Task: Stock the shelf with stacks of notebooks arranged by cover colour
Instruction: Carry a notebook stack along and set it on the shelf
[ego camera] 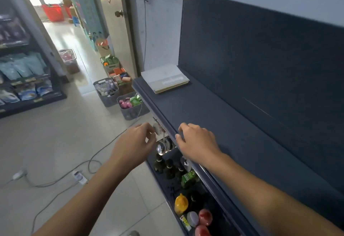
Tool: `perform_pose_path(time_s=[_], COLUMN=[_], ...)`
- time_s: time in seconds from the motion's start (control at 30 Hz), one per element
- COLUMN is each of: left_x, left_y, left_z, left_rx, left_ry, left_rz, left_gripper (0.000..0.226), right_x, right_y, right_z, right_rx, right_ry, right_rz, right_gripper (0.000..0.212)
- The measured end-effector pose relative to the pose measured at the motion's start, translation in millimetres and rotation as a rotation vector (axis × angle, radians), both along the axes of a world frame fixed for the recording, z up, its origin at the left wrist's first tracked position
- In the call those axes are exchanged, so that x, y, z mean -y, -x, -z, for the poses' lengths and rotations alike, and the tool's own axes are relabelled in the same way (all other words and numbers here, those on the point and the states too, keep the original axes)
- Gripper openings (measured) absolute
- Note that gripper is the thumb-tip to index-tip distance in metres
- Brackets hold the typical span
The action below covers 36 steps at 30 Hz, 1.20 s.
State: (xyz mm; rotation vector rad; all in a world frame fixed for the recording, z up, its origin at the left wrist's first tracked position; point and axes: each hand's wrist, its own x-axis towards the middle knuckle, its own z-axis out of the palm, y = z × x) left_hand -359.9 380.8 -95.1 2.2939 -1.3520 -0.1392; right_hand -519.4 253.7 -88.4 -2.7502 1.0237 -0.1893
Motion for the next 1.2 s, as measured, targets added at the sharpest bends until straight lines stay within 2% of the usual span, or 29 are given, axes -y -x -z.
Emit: perform_pose_path(time_s=[0.23, 0.43, 0.73, 1.0, 1.2], left_x=[26, 42, 72, 135, 212], left_y=[-105, -184, -248, -307, -336], left_z=[-6, -8, 6, 4, -6], left_rx=[0.038, 0.080, -0.002, 0.054, 0.115], left_ry=[0.005, 0.001, -0.034, -0.022, -0.029], left_rz=[0.120, 0.229, 0.277, 0.363, 0.517], left_gripper=[0.021, 0.018, 0.024, 0.019, 0.018], right_x=[16, 26, 54, 111, 166], right_y=[-89, -149, -205, -263, -290], right_z=[-8, -5, 7, 20, 23], right_rx=[0.014, 0.008, -0.014, 0.015, 0.016], right_ry=[0.036, 0.057, 0.018, -0.019, -0.030], right_rz=[0.077, 0.165, 0.241, 0.321, 0.442], right_gripper=[0.027, 0.026, 0.029, 0.029, 0.029])
